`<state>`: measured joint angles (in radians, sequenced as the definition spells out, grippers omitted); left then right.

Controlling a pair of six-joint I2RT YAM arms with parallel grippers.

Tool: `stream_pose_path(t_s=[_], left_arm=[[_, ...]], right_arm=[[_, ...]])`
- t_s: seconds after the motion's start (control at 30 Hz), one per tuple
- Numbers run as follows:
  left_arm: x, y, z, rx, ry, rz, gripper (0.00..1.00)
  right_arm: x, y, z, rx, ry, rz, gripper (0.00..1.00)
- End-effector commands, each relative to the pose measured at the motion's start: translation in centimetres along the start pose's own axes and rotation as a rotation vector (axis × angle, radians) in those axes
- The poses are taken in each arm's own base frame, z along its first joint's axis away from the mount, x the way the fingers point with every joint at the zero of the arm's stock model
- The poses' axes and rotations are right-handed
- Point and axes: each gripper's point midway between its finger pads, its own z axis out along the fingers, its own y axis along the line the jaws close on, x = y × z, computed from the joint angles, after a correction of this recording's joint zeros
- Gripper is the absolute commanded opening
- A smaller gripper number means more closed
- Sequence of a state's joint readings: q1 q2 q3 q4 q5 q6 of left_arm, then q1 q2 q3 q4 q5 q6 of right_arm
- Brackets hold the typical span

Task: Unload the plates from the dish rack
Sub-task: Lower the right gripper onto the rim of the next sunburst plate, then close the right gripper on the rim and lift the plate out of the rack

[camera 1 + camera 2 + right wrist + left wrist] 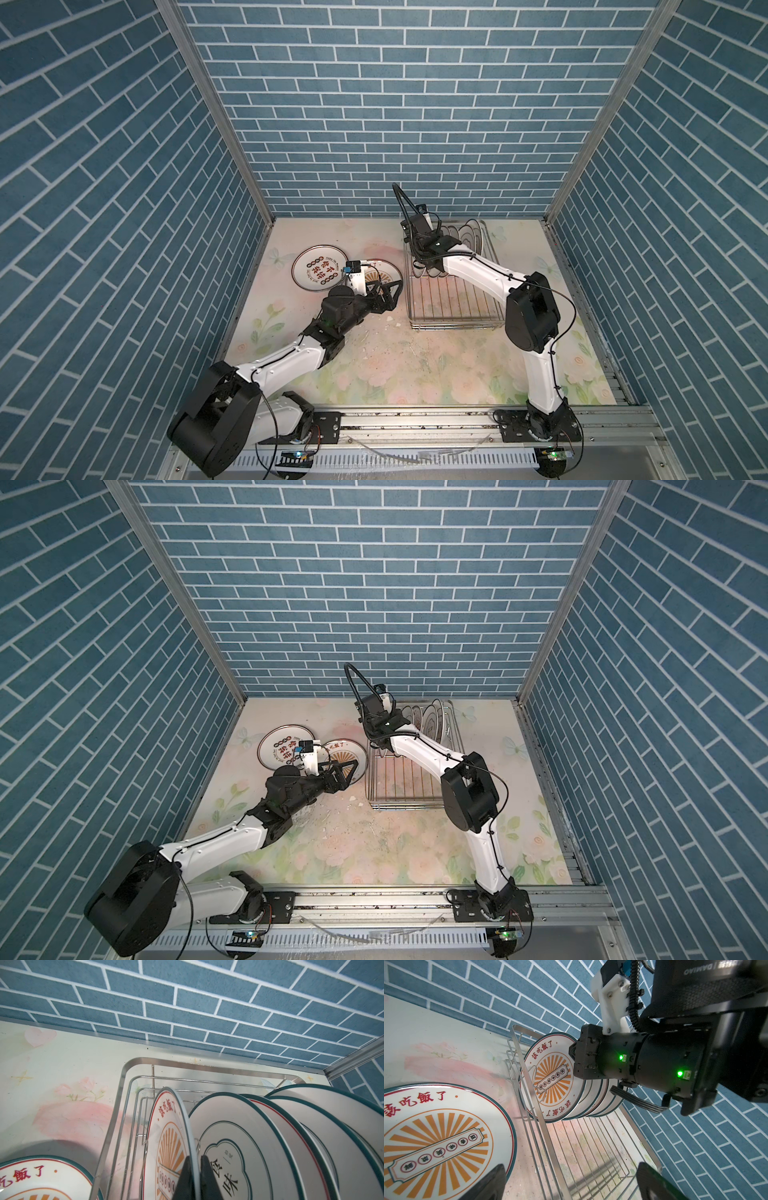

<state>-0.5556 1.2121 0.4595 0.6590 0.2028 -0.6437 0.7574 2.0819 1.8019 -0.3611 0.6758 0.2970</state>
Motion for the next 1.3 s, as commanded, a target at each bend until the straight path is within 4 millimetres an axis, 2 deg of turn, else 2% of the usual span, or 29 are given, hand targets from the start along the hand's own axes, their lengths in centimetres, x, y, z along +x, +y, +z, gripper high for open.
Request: stream_pose_path(t_s=[0.0,0.27,0.53,0.77,0.97,1.13,1.27], left_arm=[[-0.5,-0.1,-0.3,-0.003,-0.021,0.000,1.00],[-0.8,-0.4,-0.3,0.014,-0.028,-0.013,1.00],[-0.9,-1.8,-0.8,0.052,-0.041,0.030,1.00],[-1.5,-2.7,-1.8,0.064,-0.073,0.063,1.00],[-1.5,-5.4,-2.5,0.204,-0.083,0.112,1.00],[-1.3,-5.7,-2.3,0.209,-0.067,0.111,1.00],[-1.1,-6.3,-2.2,0.232,-0.059,0.114,1.00]], right_arm=[[-3.5,-2.6,-3.2,0.048,-0.106,0.002,0.06],[-4.8,-3.6,-6.3,0.070,-0.190,-0.010,0.05],[-5.3,-4.9,-9.9,0.035,-0.281,0.019,0.03],[-5.0,-5.2,-13.3,-0.141,-0.349,0.075,0.01],[-4.2,-6.0,-16.4,-0.272,-0.399,0.117,0.01],[-3.2,-6.1,-18.9,-0.466,-0.429,0.164,0.00],[-2.2,-6.7,-18.6,-0.621,-0.375,0.238,0.00]])
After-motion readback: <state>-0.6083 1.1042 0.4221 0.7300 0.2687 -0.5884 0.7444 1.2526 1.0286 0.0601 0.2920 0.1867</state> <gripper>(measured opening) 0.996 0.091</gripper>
